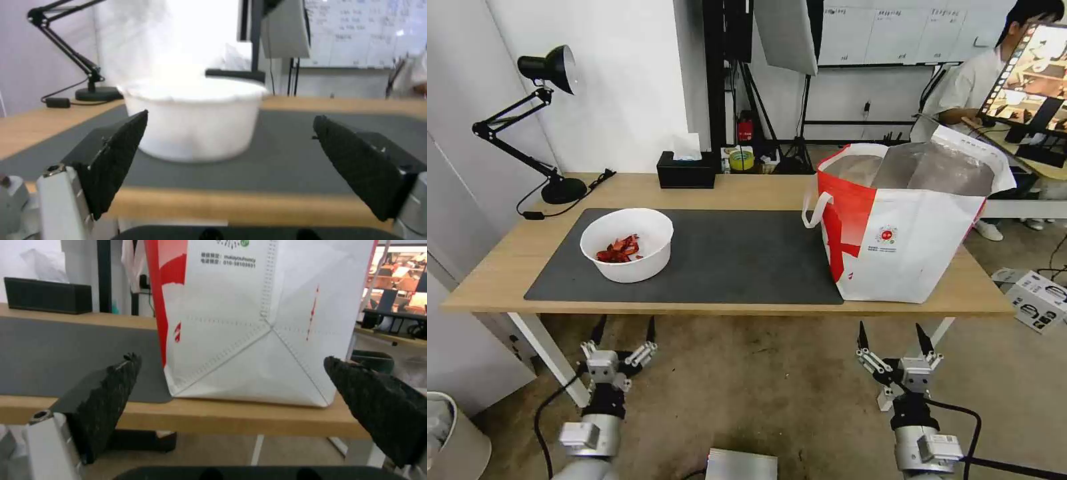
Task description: Pick up the trash from the table and place it into the takeout bag.
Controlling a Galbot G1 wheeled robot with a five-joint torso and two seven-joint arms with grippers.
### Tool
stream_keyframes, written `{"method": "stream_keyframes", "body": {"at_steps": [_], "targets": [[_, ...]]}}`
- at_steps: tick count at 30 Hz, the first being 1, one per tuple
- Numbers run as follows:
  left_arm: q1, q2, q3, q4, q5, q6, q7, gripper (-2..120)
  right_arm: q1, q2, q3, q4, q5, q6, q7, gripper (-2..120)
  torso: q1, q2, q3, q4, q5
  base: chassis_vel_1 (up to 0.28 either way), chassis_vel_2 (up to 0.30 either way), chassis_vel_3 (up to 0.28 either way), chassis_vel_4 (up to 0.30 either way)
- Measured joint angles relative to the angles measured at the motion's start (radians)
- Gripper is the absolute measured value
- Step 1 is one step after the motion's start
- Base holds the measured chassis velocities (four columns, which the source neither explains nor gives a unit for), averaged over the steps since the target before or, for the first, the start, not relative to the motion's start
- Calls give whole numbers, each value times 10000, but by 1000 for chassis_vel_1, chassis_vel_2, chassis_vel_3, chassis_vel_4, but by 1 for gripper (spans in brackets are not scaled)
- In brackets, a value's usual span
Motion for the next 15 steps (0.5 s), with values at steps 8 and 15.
{"method": "stream_keyframes", "body": {"at_steps": [8, 15], "targets": [[-737, 1380, -358, -1509, -2894, 2546, -1329, 100, 160, -213, -10, 226, 123, -270, 9, 100, 0, 0, 0, -2, -3, 0, 0, 0, 0], [-2013, 3761, -802, -1632, -7075, 4872, -3346, 100, 299, -416, -85, 350, 227, -393, 6, 100, 1, 0, 1, 0, 0, 0, 0, 0, 0]]}}
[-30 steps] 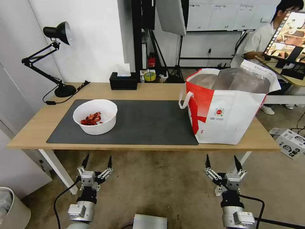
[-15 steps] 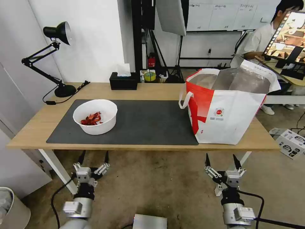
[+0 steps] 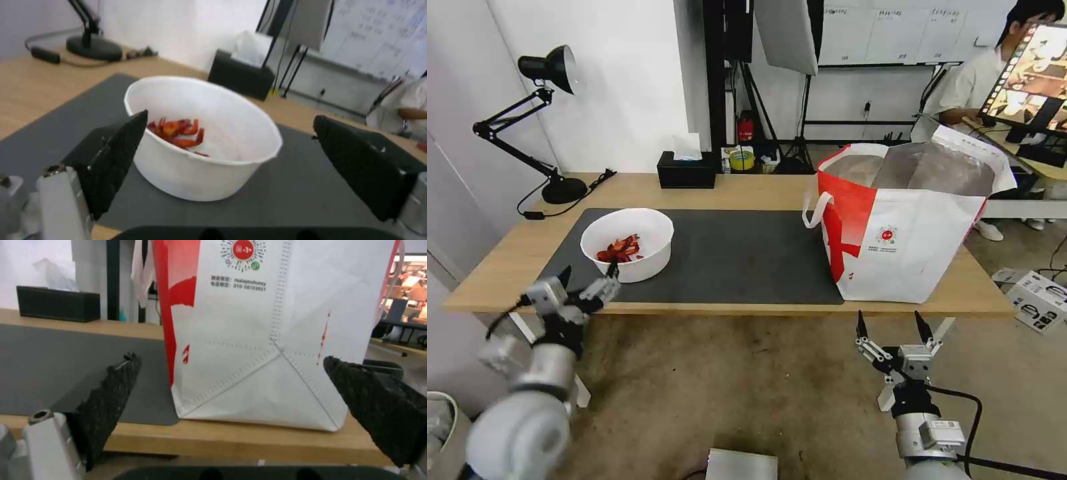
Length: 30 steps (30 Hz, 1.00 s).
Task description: Pick up the trash from the table and place it into the takeout bag.
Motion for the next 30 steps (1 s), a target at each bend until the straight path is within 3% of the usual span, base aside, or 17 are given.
{"method": "stream_keyframes", "body": {"at_steps": [1, 2, 5, 7, 10, 13, 18, 21, 30], "targets": [[-403, 588, 49, 248, -940, 327, -334, 100, 15, -24, 2, 22, 9, -11, 0, 100, 0, 0, -1, 2, -2, 0, 0, 0, 0], [-403, 588, 49, 248, -940, 327, -334, 100, 15, -24, 2, 22, 9, -11, 0, 100, 0, 0, -1, 2, -2, 0, 0, 0, 0], [-1560, 1728, 394, 1168, -2779, 935, -1010, 100, 77, -26, -18, 54, 22, -46, 2, 100, 0, -1, 0, -3, -5, 0, 0, 0, 0], [-1882, 2087, 447, 1566, -3192, 1075, -1152, 100, 188, -50, -103, 55, 57, -94, 2, 100, 1, -1, 0, -8, -3, 0, 0, 0, 0], [-2257, 2610, 484, 2144, -3732, 1270, -1288, 100, 430, -168, -298, 52, 151, -209, -1, 100, 1, -1, 1, 3, -2, 0, 0, 0, 0], [-3335, 3382, 984, 3199, -4577, 1909, -1517, 100, 508, -216, -340, 92, 212, -274, 0, 100, 1, -1, 0, 0, -1, 0, 0, 0, 0], [-4234, 3725, 1697, 3996, -5331, 2126, -1718, 100, 503, -203, -312, 138, 216, -286, 8, 100, 1, -1, 1, 0, -1, 0, 0, 0, 0], [-5217, 3791, 2557, 4532, -6053, 2443, -2117, 100, 543, -183, -297, 139, 218, -306, 16, 100, 1, -1, 0, 0, -2, 0, 0, 0, 0], [-6931, 3759, 4389, 5431, -6369, 2779, -2688, 100, 585, -150, -245, 138, 247, -331, 37, 100, 1, -1, 0, -1, 0, 0, 0, 0, 0]]}}
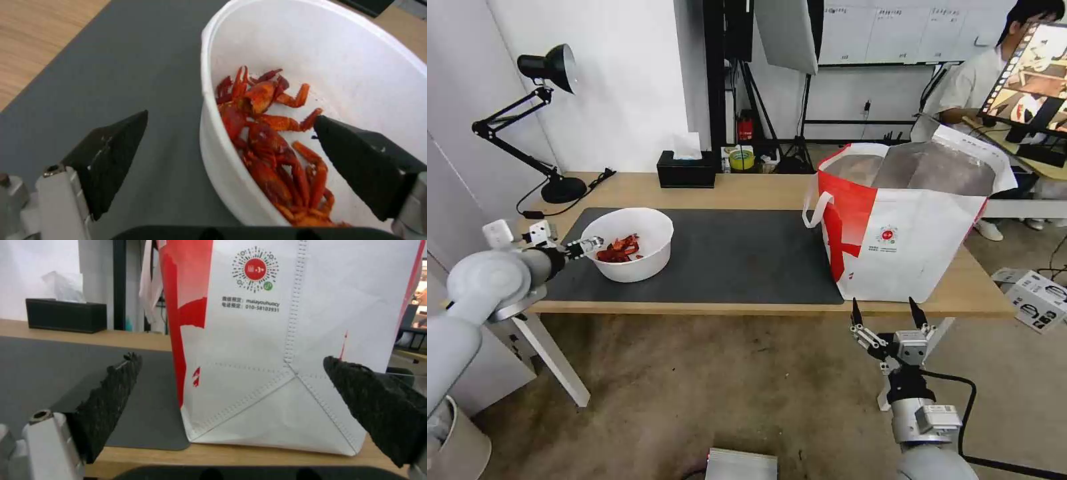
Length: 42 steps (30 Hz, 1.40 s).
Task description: Pick up the trash from the table and place it into the takeout bag.
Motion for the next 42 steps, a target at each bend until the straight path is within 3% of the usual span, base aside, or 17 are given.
{"method": "stream_keyframes", "body": {"at_steps": [5, 8, 11, 12, 16, 20, 22, 32, 42], "targets": [[-599, -34, 658, 353, -2, 172, -190, 99, -1, 22, 22, 1, 9, -2, 15, 100, 0, 0, 0, 0, 1, 0, 0, 0, 0], [-901, -35, 952, 470, -47, 277, -351, 92, -1, 44, 33, 0, 13, -2, 23, 100, 0, 0, 0, 0, 1, 0, 0, 0, 0], [-1206, 48, 1306, 570, -117, 448, -474, 75, -1, 95, 34, 3, 15, -3, 28, 100, 0, 0, 0, 0, 1, 0, 0, 0, 0], [-1206, 48, 1306, 570, -117, 448, -474, 75, -1, 95, 34, 3, 15, -3, 28, 100, 0, 0, 0, 0, 1, 0, 0, 0, 0], [-1478, 211, 1618, 575, -237, 616, -583, 57, -2, 163, 22, 5, 14, -5, 31, 100, -1, 0, 0, 0, 1, 0, 0, 0, 0], [-1564, 278, 1724, 575, -290, 658, -612, 49, 0, 174, 18, 4, 13, -6, 34, 100, -1, 0, 0, 0, 0, 0, 0, 0, 0], [-1666, 356, 1857, 575, -506, 739, -710, 35, 19, 178, 8, -3, 12, -5, 36, 100, -1, 1, 0, 0, 1, 0, 0, 0, 0], [-1951, 418, 2202, 620, -971, 1073, -978, 0, 138, 182, -52, -69, 13, -12, 37, 99, -1, 1, -1, 0, 2, 0, 0, 0, 0], [-2069, 341, 2194, 505, -976, 1104, -982, 0, 178, 125, -56, -97, 41, -34, 44, 99, -1, 0, 0, 0, 0, 0, 0, 0, 0]]}}
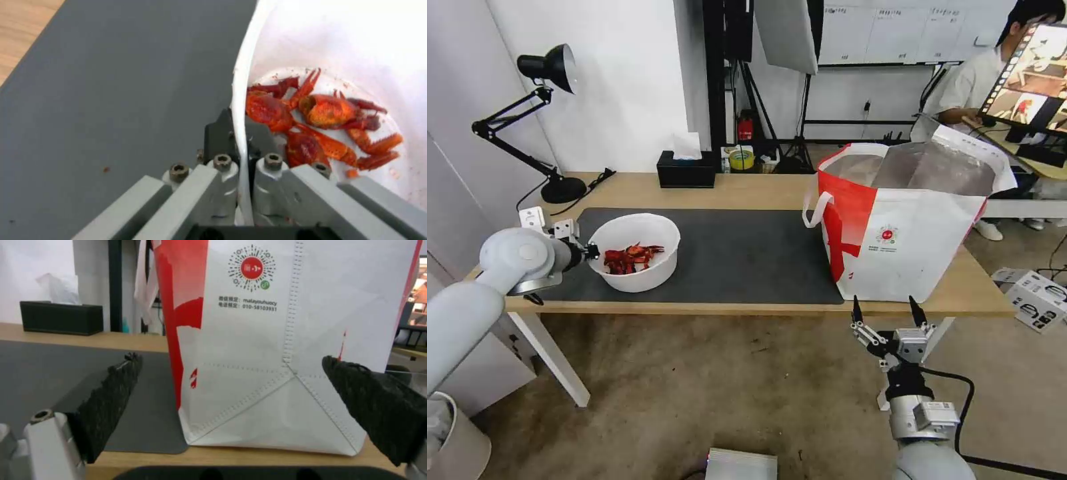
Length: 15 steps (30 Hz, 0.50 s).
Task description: Pick up the trash from the table and place it into the takeout bag.
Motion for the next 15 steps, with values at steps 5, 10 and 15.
{"method": "stream_keyframes", "body": {"at_steps": [5, 10, 15], "targets": [[-249, 6, -400, -285, -387, -4, -117, 0, 27, -65, -4, 18, 28, -62, 2, 99, 0, 1, 0, 0, 1, 0, 0, 0, 0], [-688, 127, -604, -487, -1036, -5, -286, 0, 57, -123, -2, 73, 91, -158, 14, 99, 0, 1, 0, 0, 2, 0, 0, 0, 0], [-1669, 243, -581, -835, -2067, -29, -632, 0, 60, -165, 6, 162, 125, -222, 19, 99, 0, 1, -1, 1, 1, 0, 0, 0, 0]]}}
